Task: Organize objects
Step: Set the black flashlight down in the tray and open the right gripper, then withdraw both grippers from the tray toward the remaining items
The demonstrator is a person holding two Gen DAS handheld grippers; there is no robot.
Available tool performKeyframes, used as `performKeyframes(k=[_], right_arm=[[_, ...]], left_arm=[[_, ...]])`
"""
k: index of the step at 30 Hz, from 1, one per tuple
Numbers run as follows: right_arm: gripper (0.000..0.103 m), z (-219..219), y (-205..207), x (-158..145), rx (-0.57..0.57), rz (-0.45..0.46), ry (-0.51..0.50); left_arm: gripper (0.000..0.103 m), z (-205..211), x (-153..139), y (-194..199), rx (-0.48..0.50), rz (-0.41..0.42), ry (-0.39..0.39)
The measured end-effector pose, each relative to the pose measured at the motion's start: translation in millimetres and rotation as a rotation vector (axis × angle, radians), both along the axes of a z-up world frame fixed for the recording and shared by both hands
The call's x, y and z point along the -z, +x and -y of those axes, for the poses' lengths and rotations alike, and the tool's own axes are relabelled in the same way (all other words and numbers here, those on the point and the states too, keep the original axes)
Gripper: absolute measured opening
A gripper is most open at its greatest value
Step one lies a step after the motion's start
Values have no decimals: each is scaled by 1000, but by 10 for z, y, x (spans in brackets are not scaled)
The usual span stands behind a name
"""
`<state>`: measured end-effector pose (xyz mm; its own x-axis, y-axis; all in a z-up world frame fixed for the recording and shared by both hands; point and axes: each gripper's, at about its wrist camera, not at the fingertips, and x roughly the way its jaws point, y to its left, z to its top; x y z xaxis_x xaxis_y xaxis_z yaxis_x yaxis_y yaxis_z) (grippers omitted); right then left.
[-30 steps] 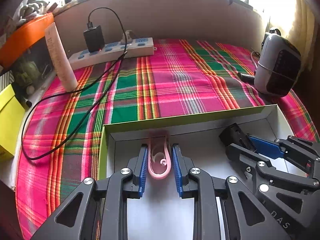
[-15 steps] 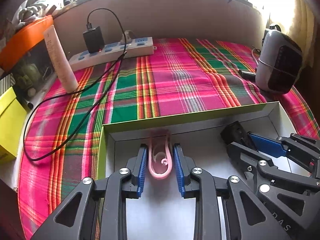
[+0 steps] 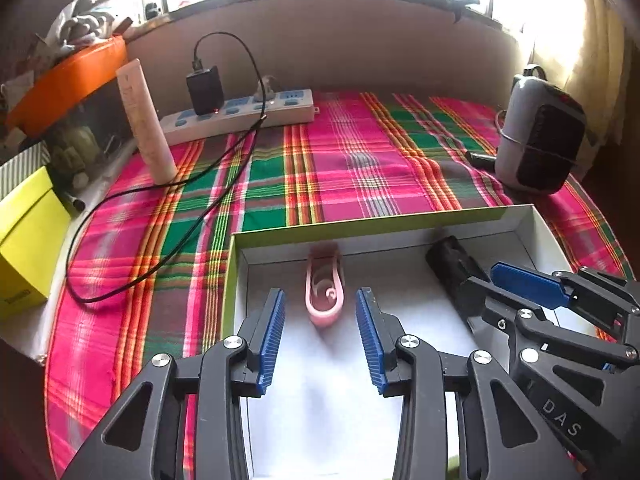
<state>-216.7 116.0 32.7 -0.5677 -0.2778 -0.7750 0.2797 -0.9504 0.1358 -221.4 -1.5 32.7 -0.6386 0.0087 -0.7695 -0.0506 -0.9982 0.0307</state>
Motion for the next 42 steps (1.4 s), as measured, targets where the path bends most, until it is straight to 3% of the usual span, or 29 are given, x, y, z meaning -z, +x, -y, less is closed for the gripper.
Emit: performKeyframes(k=[11,15,33,42], right_arm=[[29,-40,348,-107,23,-44,-10],[44,-19,513,-152,26,-78,-1],[44,121,1241,-333,115,-286,169],[44,198,1419,-309,115,-317,215]], left_arm=[[37,19,-116,393,-13,-39,28],[37,10,-132,548,-11,-43,40],[37,121,-38,1162,-39,-44,80],[37,204,-1,1331,-50,-50,85]])
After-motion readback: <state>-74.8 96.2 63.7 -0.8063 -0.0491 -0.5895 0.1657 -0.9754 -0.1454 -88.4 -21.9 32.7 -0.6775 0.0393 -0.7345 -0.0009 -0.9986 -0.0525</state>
